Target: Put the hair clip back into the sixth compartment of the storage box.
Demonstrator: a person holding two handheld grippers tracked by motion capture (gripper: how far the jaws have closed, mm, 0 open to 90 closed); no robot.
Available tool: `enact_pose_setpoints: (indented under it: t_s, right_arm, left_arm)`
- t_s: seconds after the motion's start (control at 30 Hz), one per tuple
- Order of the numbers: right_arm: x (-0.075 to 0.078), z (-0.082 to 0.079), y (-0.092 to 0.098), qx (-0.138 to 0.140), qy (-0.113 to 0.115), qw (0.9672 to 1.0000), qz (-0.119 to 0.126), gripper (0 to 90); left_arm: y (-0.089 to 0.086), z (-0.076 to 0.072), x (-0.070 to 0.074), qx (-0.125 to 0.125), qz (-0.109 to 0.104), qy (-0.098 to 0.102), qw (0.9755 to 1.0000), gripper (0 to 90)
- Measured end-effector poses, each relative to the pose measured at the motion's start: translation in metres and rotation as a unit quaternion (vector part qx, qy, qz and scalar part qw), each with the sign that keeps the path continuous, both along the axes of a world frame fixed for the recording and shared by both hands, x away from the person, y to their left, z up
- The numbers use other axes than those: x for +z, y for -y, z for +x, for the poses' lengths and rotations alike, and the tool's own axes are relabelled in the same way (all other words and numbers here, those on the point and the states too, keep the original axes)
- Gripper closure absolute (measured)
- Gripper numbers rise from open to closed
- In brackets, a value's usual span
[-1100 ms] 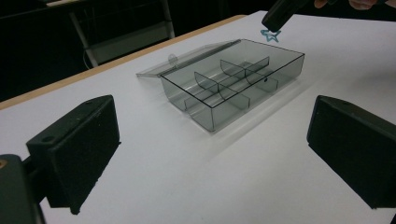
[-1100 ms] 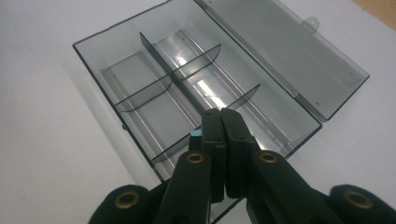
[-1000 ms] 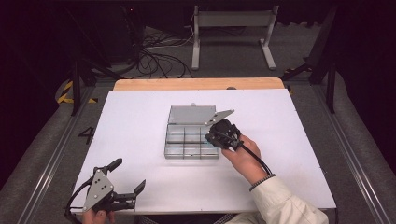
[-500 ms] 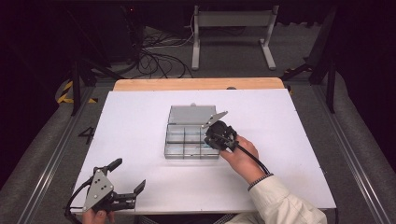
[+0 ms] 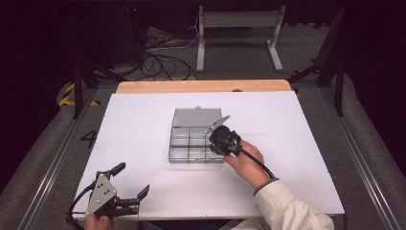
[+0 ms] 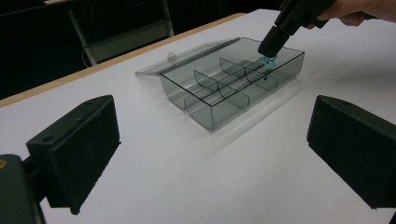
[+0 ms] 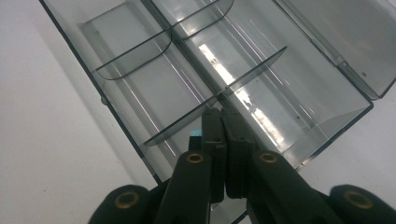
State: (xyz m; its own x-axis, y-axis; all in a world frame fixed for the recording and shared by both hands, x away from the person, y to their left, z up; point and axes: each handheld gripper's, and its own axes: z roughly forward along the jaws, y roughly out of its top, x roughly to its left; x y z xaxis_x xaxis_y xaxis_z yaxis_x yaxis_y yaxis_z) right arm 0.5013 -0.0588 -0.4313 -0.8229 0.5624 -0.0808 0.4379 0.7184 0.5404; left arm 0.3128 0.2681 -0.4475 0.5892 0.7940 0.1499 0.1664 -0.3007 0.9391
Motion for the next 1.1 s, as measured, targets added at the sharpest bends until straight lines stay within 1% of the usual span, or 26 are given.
enact_pose_setpoints:
  t_s: [0.03, 0.53, 0.83, 0.93, 0.97, 1.03, 1.07, 1.1]
  right_arm:
    - [-0.0004, 0.0001, -0.0003, 0.000, -0.002, 1.0000, 0.000, 89.5]
    - [-0.0065, 0.0014, -0.0041, 0.003, -0.014, 0.9998, -0.014, 89.4]
    - [-0.0085, 0.0010, -0.0063, 0.005, -0.016, 0.9997, -0.018, 89.3]
    - [-0.0085, 0.0008, -0.0063, 0.006, -0.013, 0.9997, -0.019, 87.8]
    - [-0.0083, 0.0006, -0.0064, 0.006, -0.011, 0.9998, -0.018, 86.6]
    - [-0.0077, 0.0003, -0.0062, 0.007, -0.006, 0.9998, -0.019, 84.9]
    - [-0.0076, 0.0000, -0.0063, 0.006, -0.007, 0.9998, -0.016, 84.1]
    - [-0.0073, -0.0001, -0.0061, 0.006, -0.005, 0.9998, -0.018, 83.7]
  left_arm:
    - [0.0006, -0.0002, -0.0004, 0.000, -0.004, -0.004, 1.0000, 3.0]
    - [0.0008, -0.0001, -0.0004, -0.001, -0.001, -0.004, 1.0000, 3.0]
    - [0.0008, 0.0000, -0.0004, -0.001, -0.001, -0.004, 1.0000, 3.0]
    - [0.0006, 0.0006, -0.0004, -0.002, 0.003, -0.002, 1.0000, 3.0]
    - [0.0011, 0.0005, -0.0007, -0.002, 0.000, -0.004, 1.0000, 3.0]
    - [0.0009, 0.0005, -0.0005, -0.003, 0.003, -0.004, 1.0000, 3.0]
    - [0.0014, 0.0002, -0.0007, -0.002, -0.001, -0.006, 1.0000, 3.0]
    - [0.0011, 0.0004, -0.0006, -0.003, 0.000, -0.004, 1.0000, 3.0]
